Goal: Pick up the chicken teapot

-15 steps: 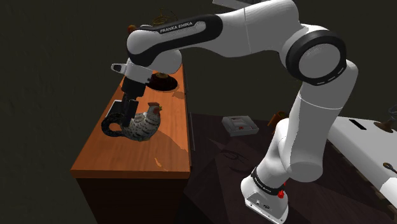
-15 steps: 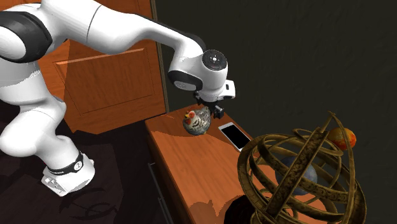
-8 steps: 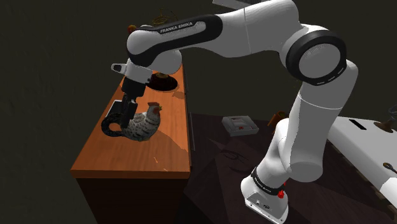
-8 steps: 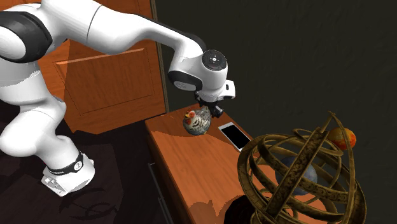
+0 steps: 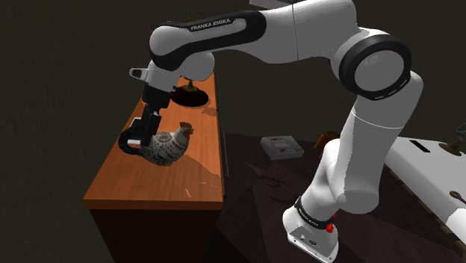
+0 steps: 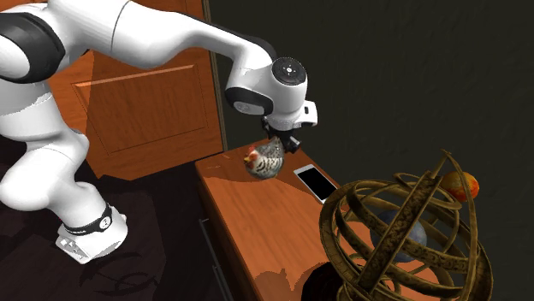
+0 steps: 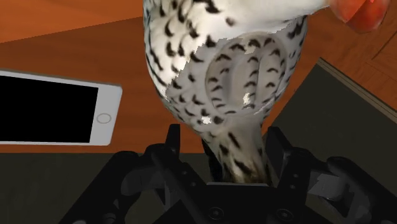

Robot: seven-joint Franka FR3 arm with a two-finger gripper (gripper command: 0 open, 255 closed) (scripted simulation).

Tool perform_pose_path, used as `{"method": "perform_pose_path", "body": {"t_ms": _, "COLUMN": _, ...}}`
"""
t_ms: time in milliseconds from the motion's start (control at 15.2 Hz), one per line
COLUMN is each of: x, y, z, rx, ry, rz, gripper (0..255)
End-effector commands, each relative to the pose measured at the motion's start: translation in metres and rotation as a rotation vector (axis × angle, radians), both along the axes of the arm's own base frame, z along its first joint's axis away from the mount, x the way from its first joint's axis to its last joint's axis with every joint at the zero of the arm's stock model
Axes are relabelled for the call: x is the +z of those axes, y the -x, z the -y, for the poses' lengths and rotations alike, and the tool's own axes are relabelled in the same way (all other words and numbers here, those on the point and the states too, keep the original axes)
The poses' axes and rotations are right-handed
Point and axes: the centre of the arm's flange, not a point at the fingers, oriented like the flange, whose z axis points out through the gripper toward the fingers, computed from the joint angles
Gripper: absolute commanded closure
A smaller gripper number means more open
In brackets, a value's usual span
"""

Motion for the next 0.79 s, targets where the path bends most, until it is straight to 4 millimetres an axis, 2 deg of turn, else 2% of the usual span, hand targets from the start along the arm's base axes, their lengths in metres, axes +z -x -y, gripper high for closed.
{"method": "perform_pose_path", "body": {"t_ms": 0, "x": 0.011, "y": 0.0, "z": 0.0, "rx": 0.0, "ry": 0.0, "rz": 0.0, "gripper": 255}}
{"method": "perform_pose_path", "body": {"t_ms": 594, "x": 0.058, "y": 0.0, "z": 0.0, "rx": 0.0, "ry": 0.0, "rz": 0.0, "gripper": 255}}
{"method": "perform_pose_path", "body": {"t_ms": 726, "x": 0.059, "y": 0.0, "z": 0.0, "rx": 0.0, "ry": 0.0, "rz": 0.0, "gripper": 255}}
